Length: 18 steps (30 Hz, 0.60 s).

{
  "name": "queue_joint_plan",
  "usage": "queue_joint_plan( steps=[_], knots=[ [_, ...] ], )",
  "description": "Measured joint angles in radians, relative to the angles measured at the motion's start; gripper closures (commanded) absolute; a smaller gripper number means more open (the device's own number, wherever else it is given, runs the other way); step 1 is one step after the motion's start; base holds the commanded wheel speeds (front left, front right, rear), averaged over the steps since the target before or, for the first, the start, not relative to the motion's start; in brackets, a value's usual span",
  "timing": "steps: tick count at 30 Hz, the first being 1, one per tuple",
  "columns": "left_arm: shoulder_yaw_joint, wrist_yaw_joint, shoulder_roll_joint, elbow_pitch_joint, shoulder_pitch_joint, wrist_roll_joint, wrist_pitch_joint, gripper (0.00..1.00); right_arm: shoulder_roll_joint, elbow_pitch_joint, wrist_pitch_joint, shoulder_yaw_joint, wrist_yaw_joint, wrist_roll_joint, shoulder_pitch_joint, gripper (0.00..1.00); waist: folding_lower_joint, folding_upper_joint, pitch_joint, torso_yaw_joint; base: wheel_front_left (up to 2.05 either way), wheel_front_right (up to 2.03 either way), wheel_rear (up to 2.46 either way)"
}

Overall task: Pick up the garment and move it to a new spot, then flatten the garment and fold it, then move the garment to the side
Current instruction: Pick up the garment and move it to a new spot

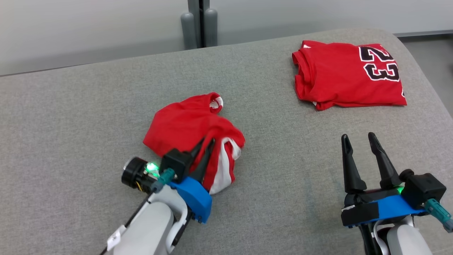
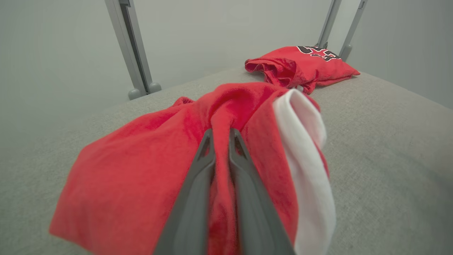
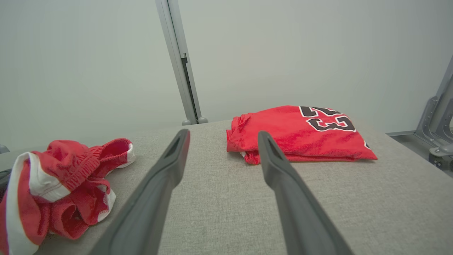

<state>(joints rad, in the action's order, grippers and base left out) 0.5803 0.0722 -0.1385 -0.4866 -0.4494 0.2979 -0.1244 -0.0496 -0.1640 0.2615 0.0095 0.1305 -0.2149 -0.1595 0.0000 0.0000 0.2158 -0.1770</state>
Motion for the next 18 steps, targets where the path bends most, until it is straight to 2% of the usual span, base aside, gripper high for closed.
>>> queue_joint_plan(
  steps=[1, 2, 3, 6, 11, 18],
  knots=[
    [0.014, 0.002, 0.004, -0.019, 0.008, -0.002, -0.002, 1.0, 0.0, -0.004, 0.0, 0.002, 0.0, -0.001, 0.0, 0.0, -0.0001, 0.0, -0.003, 0.004, 0.0, 0.0, 0.0],
    [0.016, 0.003, 0.01, -0.032, 0.016, -0.003, -0.015, 0.92, 0.0, -0.008, 0.0, 0.006, 0.0, -0.001, 0.0, 0.0, -0.0001, 0.0, -0.007, 0.007, 0.0, 0.0, 0.0],
    [0.016, 0.002, 0.016, -0.04, 0.019, 0.0, -0.036, 0.0, 0.0, -0.011, 0.0, 0.008, 0.0, -0.001, 0.0, 0.0, -0.0001, 0.0, -0.011, 0.01, 0.0, 0.0, 0.0],
    [-0.001, -0.012, 0.03, -0.046, 0.019, 0.011, -0.096, 0.0, 0.0, -0.019, 0.0, 0.007, 0.0, -0.001, 0.003, 0.0, 0.0, 0.0, -0.026, 0.018, 0.0, 0.0, 0.0],
    [-0.05, -0.038, 0.024, -0.027, 0.026, 0.023, -0.129, 0.0, 0.0, -0.037, 0.0, -0.003, 0.0, -0.007, 0.028, 0.0, -0.0001, 0.0, -0.058, 0.045, 0.0, 0.0, 0.0],
    [-0.165, -0.101, -0.057, 0.052, 0.076, 0.029, -0.137, 0.0, 0.0, -0.047, 0.0, -0.016, 0.0, -0.006, 0.056, 0.0, -0.0001, -0.0001, -0.101, 0.103, 0.0, 0.0, 0.0]
  ],
)
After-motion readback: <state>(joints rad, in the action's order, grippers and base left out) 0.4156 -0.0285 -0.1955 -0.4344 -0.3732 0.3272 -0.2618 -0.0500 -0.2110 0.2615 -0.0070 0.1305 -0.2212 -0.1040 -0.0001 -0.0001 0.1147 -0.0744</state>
